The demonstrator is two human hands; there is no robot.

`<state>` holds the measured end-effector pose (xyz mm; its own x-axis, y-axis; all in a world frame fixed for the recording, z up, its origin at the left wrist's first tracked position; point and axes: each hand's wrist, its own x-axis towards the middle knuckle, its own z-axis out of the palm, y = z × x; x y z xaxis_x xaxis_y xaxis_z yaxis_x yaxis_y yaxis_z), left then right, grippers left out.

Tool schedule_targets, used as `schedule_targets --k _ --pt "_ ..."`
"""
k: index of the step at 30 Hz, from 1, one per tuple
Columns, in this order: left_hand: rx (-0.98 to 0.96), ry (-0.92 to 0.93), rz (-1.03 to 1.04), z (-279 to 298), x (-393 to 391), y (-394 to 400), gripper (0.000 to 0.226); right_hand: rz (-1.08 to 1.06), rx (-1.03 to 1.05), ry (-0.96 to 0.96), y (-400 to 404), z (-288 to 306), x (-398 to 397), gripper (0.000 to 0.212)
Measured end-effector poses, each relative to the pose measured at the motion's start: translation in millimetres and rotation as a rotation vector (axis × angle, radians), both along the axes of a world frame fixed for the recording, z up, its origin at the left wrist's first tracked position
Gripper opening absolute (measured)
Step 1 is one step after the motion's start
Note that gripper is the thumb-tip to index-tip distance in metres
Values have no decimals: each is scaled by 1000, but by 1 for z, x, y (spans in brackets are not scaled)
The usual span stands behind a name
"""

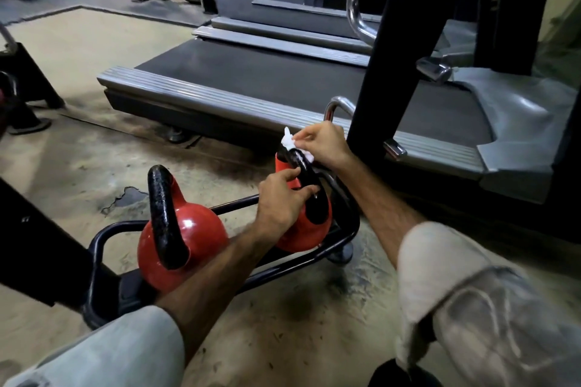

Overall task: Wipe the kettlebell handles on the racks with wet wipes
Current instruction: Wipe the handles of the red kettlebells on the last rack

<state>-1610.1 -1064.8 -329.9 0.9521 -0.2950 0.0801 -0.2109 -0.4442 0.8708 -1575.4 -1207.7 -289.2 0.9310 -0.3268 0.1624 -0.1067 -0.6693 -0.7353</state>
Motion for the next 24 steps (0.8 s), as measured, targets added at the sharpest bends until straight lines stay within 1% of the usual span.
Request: schedule_targets --k 3,5,7,8,10,12,14,16,18,20,22,24 --pt "-25 21 -6 -2 2 -1 58 -94 105 105 -6 -11 25 17" --pt "-33 33 -3 -3 3 -1 58 -143 255 145 -5 -26 27 20" --pt "-37 39 -1 -4 3 0 59 -182 384 113 -4 -37 18 22" --pt "-37 38 -6 -3 3 0 59 -189 391 84 -4 -39 10 20" --pt "-39 36 -10 -5 4 0 59 -180 281 15 -7 -36 -6 17" --pt "-39 40 -14 -4 5 -1 59 -121 138 -47 -4 -25 -21 15" --pt "-50 46 -7 -5 6 -1 57 -49 3 -90 2 -17 -16 13" --pt "-69 55 3 -6 6 -1 51 13 -118 -89 7 -10 4 12" --pt "-93 74 4 -6 6 0 43 97 -259 -23 9 -4 30 12" --pt "-106 118 -1 -8 8 2 41 225 -463 112 12 4 52 13" --pt "-113 166 -3 -8 8 2 43 427 -725 253 17 16 60 16" --pt "-84 203 37 -8 5 2 40 700 -958 371 19 26 59 18"
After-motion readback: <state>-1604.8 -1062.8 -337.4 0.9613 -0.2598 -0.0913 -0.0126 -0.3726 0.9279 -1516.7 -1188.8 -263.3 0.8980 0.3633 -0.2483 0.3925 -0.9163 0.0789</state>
